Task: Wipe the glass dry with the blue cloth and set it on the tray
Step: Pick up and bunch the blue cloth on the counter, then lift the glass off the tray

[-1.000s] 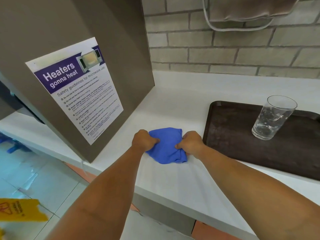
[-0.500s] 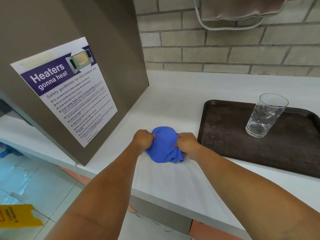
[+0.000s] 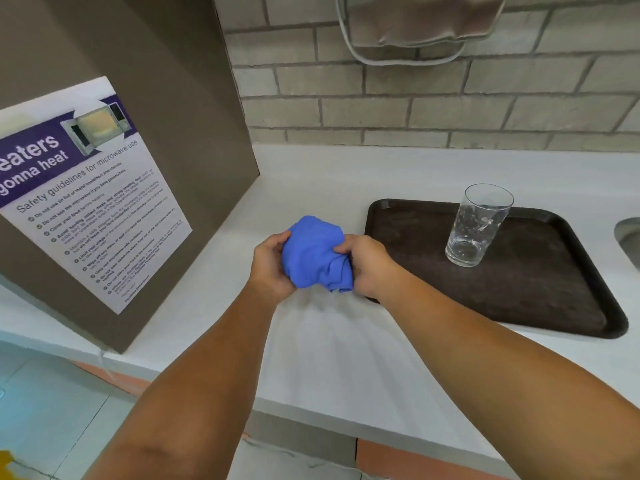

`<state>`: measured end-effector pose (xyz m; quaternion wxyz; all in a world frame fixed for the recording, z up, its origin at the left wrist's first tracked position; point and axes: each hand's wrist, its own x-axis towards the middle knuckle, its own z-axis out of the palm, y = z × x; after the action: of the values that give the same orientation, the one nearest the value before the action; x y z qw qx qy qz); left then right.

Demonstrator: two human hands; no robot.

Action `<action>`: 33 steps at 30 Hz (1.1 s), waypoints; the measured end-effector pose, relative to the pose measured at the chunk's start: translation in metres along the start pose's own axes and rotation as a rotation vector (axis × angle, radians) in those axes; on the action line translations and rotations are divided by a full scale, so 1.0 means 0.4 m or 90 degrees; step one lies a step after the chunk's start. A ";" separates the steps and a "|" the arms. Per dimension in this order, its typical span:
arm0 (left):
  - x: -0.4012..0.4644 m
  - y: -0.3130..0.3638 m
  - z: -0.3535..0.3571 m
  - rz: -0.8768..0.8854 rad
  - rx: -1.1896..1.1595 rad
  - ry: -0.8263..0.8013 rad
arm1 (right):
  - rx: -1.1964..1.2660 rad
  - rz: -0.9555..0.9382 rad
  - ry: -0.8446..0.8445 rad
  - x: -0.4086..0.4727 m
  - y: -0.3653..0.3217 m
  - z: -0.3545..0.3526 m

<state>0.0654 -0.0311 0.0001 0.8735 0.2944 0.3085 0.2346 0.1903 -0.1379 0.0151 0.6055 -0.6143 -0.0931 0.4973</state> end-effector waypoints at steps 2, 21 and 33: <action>0.016 -0.022 0.045 -0.027 -0.052 -0.048 | 0.059 -0.012 0.014 -0.012 -0.020 -0.031; 0.111 -0.202 0.304 -0.119 -0.083 -0.158 | -0.131 -0.248 0.509 -0.081 0.015 -0.481; 0.161 -0.228 0.334 -0.096 0.029 -0.044 | -0.173 -0.313 0.160 0.038 -0.075 -0.577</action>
<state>0.2217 -0.1076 -0.0009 0.8920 0.2976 0.3051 0.1508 0.3792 -0.2698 -0.0199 0.6269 -0.7054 -0.2288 0.2389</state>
